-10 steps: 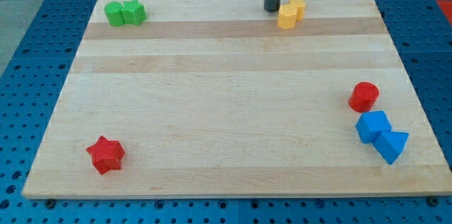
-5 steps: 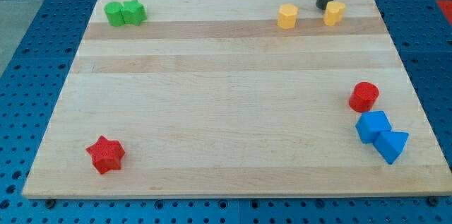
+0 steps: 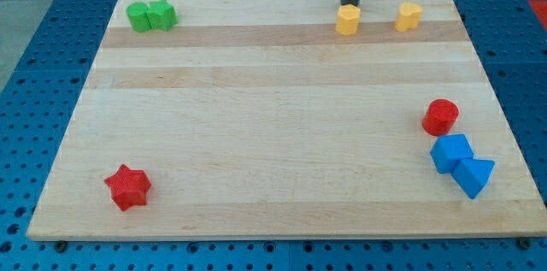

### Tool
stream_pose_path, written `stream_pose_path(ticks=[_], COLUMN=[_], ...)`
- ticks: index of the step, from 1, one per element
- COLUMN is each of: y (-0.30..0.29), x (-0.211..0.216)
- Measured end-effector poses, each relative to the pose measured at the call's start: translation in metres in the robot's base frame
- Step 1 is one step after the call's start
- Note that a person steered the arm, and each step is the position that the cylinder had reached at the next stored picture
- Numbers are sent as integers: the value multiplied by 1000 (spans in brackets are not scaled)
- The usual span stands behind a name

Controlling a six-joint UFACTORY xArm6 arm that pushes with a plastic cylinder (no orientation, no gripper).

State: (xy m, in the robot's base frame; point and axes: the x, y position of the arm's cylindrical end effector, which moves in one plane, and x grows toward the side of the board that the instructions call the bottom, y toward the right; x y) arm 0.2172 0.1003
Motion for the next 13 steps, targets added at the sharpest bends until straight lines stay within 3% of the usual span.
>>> stream_pose_path(ticks=[2,3,6,7,8,11,13], y=[-38,-24,-27,-27,-27,41,47], x=[-7,30,36,69,71,48,61])
